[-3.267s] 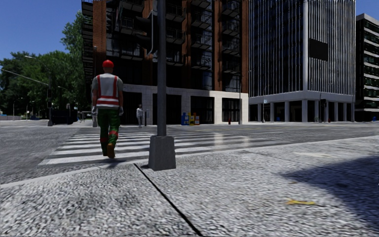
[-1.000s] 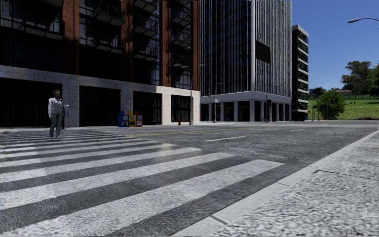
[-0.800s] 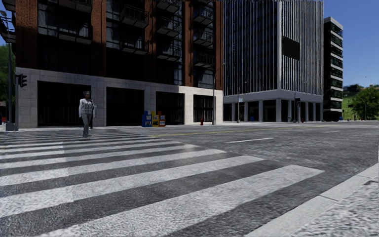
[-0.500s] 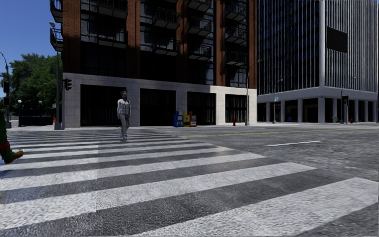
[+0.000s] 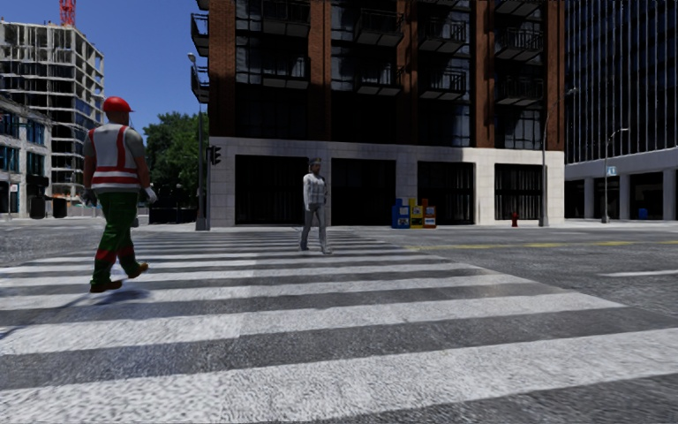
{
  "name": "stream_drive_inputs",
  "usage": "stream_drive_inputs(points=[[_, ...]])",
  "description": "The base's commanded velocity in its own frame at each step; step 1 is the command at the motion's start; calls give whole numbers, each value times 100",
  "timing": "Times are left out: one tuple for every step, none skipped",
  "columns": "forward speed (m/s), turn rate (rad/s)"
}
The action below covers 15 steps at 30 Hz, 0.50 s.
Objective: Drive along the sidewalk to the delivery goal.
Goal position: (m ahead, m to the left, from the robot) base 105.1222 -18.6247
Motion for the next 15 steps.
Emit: stream_drive_inputs(points=[[112, 63], [112, 63], [111, 63], [111, 63], [111, 63], [109, 63], [106, 63], [101, 63], [96, 63], [96, 63], [87, 63], [84, 63], [84, 63], [83, 62], [83, 61]])
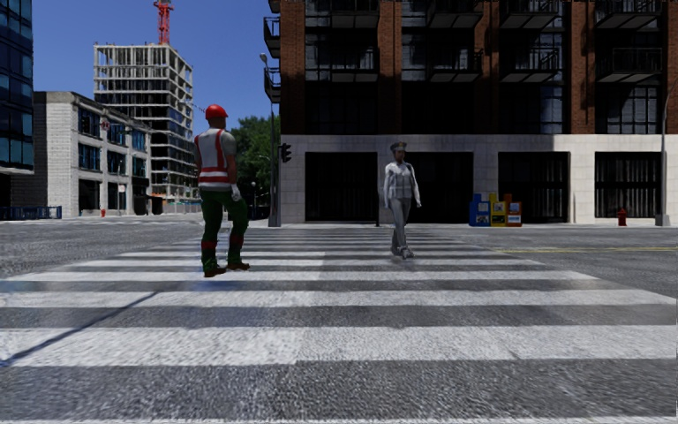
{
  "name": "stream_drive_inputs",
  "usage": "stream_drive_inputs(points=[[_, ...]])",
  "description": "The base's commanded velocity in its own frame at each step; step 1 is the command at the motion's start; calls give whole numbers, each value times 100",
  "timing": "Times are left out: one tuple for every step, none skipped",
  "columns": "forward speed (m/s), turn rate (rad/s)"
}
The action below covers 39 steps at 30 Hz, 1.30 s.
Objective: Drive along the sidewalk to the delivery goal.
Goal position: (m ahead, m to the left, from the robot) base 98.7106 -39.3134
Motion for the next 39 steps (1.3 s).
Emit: stream_drive_inputs(points=[[83, 60], [83, 60], [83, 59], [83, 59], [83, 58], [83, 51], [83, 51], [83, 0], [83, 0], [83, 0], [83, 0], [83, 0], [83, 0], [83, 0], [83, 0], [83, 0], [83, 0], [83, 0], [83, 0], [83, 0], [83, 0], [83, 0], [83, 0], [83, 0], [83, 0], [83, 0], [83, 0], [83, 0], [83, -1], [83, -6], [83, -8], [83, -16], [83, -20], [83, -20], [83, -23], [83, -27], [84, -29], [84, -30], [84, -30]])
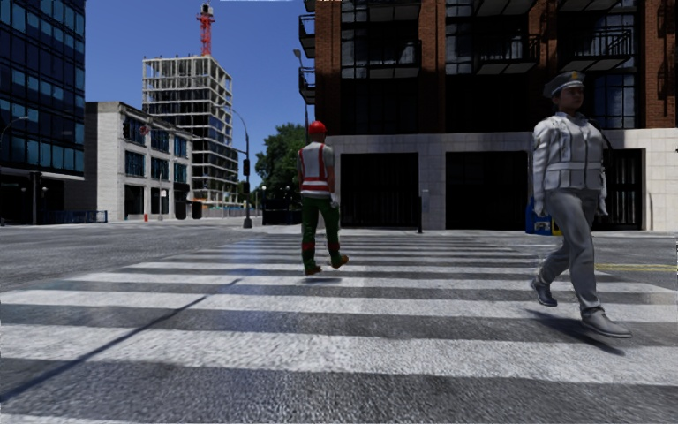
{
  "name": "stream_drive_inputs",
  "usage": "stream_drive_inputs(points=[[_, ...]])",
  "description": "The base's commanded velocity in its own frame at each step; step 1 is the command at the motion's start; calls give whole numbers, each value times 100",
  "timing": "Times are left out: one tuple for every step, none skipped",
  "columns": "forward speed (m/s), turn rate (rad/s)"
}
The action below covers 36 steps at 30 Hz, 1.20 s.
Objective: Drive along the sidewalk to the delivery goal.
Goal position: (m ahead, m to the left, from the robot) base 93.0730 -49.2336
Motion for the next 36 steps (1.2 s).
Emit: stream_drive_inputs(points=[[84, -30], [84, -30], [84, -30], [87, -30], [87, -30], [92, -31], [96, -31], [98, -33], [99, -35], [99, -35], [103, -36], [106, -38], [106, -39], [107, -39], [107, -39], [107, -39], [108, -39], [108, -39], [108, -39], [108, -39], [108, -39], [108, -39], [109, -39], [109, -39], [111, -39], [111, -39], [115, -39], [120, -44], [122, -46], [122, -47], [122, -47], [123, -47], [124, -47], [124, -47], [125, -47], [126, -47]])
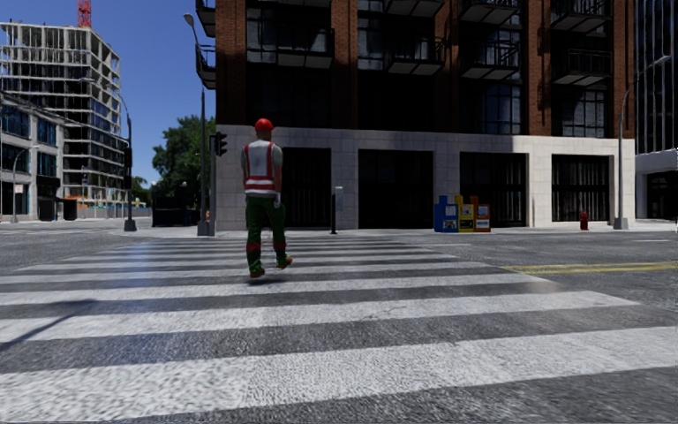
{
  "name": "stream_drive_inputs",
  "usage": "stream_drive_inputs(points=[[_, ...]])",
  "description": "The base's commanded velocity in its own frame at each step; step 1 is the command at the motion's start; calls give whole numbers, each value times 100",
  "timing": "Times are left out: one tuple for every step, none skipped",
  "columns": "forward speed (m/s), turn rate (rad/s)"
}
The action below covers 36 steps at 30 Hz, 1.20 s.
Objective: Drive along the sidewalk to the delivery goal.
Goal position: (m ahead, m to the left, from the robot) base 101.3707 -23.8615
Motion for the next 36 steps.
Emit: stream_drive_inputs(points=[[126, -47], [128, -47], [131, -47], [133, -42], [134, -19], [135, 0], [135, 0], [136, 0], [137, 0], [140, 0], [140, 0], [143, 0], [148, 0], [152, 0], [154, 0], [155, 0], [155, 0], [168, 0], [200, 0], [200, 0], [200, 0], [200, 0], [200, 0], [200, 0], [200, 0], [200, 0], [200, 0], [200, 0], [200, 0], [200, 0], [200, 0], [200, 0], [200, 0], [200, 0], [200, 0], [200, 0]])
